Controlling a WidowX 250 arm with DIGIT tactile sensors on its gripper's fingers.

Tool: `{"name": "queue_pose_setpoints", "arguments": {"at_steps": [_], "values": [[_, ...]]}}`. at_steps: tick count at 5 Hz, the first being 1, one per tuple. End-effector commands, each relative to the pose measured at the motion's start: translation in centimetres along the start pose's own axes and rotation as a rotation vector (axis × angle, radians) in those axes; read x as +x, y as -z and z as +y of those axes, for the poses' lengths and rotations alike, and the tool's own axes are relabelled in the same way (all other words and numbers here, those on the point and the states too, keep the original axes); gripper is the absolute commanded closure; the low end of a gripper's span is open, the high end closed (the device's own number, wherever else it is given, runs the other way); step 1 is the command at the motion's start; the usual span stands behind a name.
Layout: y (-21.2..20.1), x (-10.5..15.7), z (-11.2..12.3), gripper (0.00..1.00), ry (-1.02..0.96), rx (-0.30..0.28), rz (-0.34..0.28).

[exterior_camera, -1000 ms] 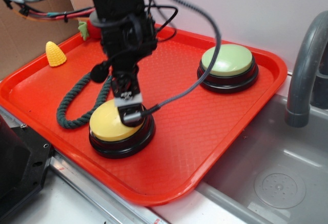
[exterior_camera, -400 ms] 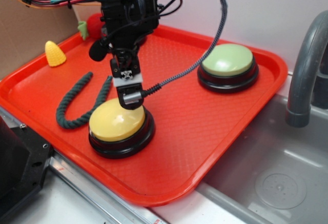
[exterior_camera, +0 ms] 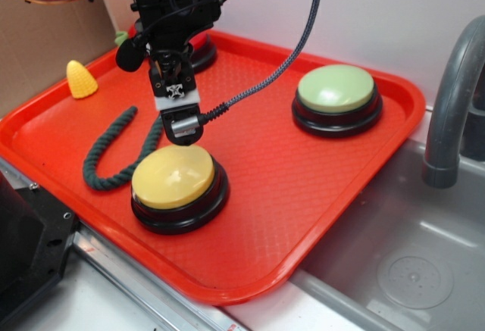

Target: Push the yellow button.

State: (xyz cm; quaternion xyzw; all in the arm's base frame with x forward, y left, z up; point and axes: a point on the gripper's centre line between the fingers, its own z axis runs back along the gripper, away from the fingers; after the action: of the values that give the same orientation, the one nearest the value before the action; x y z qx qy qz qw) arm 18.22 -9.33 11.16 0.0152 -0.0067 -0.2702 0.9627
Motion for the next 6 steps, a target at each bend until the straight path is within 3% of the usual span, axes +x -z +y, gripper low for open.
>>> {"name": "queue_pose_setpoints", "arguments": {"at_steps": [1, 6], "values": [[-2.5, 0.3, -0.2, 0.00, -0.037, 0.021, -0.073], [-4.9, -0.4, 0.3, 0.00, -0.096, 0.005, -0.091]]}}
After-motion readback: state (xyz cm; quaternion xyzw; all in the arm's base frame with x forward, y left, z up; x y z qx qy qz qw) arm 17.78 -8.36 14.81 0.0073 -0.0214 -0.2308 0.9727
